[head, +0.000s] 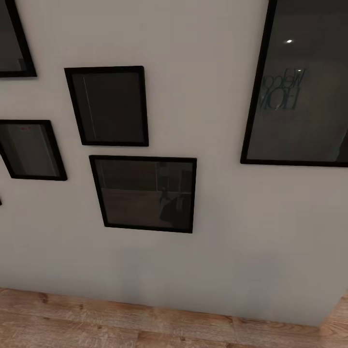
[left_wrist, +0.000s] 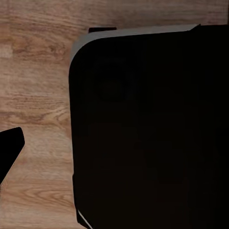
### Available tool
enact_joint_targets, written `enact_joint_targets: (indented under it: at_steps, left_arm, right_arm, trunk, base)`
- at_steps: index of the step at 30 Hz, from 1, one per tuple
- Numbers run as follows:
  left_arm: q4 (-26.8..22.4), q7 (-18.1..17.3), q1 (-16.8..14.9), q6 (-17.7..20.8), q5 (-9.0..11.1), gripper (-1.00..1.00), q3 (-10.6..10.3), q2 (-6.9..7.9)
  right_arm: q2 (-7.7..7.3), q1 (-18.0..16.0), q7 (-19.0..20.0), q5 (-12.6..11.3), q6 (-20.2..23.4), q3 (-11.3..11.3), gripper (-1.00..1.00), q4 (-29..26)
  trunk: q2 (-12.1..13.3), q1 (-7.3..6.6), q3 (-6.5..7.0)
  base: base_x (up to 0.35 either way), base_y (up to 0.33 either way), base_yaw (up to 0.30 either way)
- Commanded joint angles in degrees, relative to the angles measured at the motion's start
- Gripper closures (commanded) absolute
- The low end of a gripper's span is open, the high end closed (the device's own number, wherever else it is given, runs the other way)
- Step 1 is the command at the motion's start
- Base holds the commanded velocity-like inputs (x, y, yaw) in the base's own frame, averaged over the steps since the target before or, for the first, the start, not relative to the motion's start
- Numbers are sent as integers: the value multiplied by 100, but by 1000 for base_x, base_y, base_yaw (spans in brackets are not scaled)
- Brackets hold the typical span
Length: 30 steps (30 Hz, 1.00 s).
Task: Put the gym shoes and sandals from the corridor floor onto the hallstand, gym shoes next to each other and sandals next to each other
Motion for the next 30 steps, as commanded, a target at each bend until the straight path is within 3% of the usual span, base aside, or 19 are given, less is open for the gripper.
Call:
enact_joint_targets:
  at_steps: [1,12,30]
  left_arm:
    - [-15,-1,0,-81,-2,-100,-3,3]
    - [-331,43,-17,-613,5,-100,2,28]
    - [-1092,75,-108,-708,-11,-100,-2,19]
  right_arm:
    - [1,-3,-2,0,-20,-2,-100,5]
    - [1,-4,-2,-1,-20,-8,-100,5]
    - [1,-4,-2,-1,-20,-9,-100,5]
  trunk:
    - [-3,0,-5]
    - [-3,0,-5]
    - [-3,0,-5]
  base:
    - [0,0,0]
    - [0,0,0]
    - [0,0,0]
